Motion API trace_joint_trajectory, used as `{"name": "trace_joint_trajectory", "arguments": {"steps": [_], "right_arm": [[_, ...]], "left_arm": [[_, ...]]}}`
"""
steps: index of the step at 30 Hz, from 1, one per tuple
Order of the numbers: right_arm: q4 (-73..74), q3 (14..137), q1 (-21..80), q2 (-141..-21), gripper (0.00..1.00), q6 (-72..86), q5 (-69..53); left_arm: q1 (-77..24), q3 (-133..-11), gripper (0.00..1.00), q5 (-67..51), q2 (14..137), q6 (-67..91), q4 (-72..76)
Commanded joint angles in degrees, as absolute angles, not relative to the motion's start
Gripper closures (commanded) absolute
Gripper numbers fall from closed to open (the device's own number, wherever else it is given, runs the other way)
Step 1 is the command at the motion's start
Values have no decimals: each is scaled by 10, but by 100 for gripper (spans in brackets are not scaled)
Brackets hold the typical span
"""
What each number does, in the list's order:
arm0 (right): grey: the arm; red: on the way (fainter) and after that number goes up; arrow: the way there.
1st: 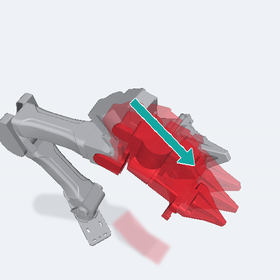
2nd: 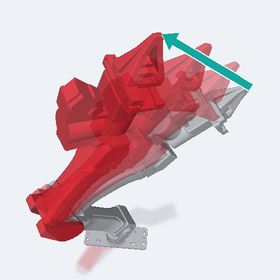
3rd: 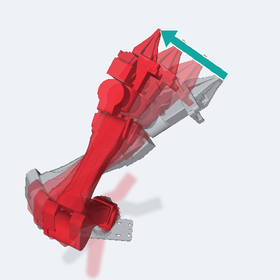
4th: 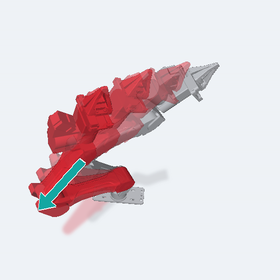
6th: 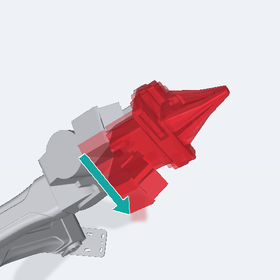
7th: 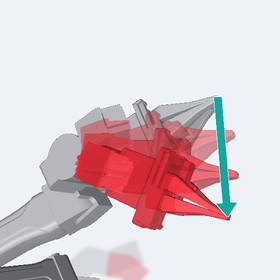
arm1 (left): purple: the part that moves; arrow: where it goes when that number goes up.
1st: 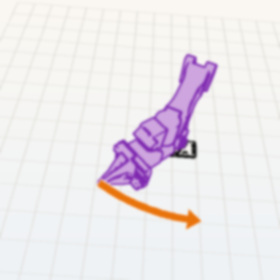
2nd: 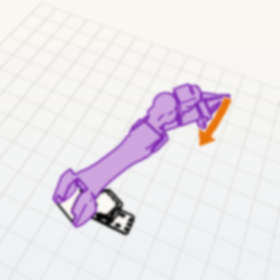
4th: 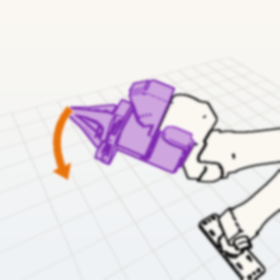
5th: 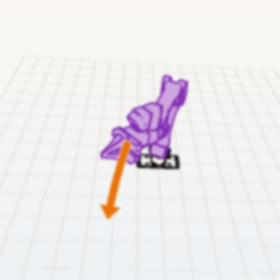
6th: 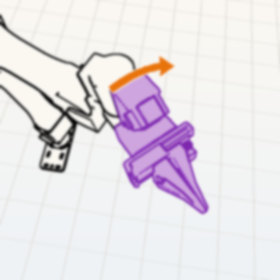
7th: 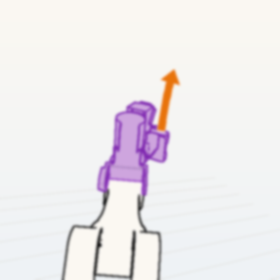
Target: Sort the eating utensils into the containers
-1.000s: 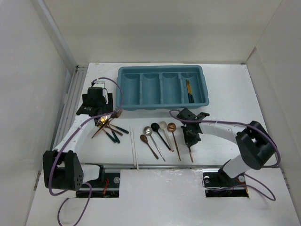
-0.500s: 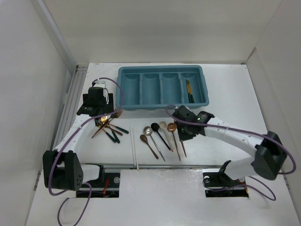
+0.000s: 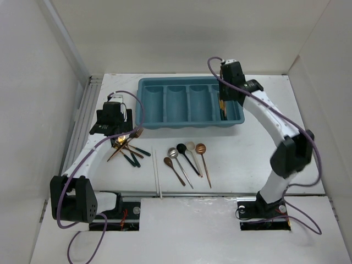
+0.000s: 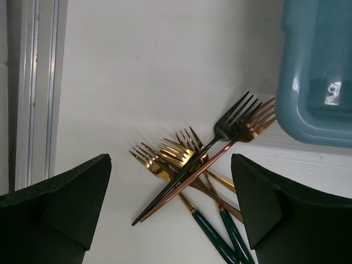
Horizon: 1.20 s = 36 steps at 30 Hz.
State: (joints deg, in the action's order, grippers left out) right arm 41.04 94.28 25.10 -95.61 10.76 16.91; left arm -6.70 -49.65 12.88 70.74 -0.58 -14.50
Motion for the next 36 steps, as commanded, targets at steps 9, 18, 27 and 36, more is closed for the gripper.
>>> {"name": "trace_joint_trajectory", "arguments": {"steps": [9, 18, 27, 36], "right_arm": [[357, 1122, 163, -1205, 81, -10, 114], [358, 1072, 169, -1160, 44, -15, 84], [302, 948, 185, -1047, 44, -4, 60], [282, 877, 190, -1007, 45, -10, 59]], "left_arm": [[-63, -489, 12, 146, 672, -15, -165], [-53, -510, 31, 106, 769, -246, -212], [-53, -550, 71, -9, 859, -306, -274], [-53, -549, 83, 5, 895, -294, -254]]}}
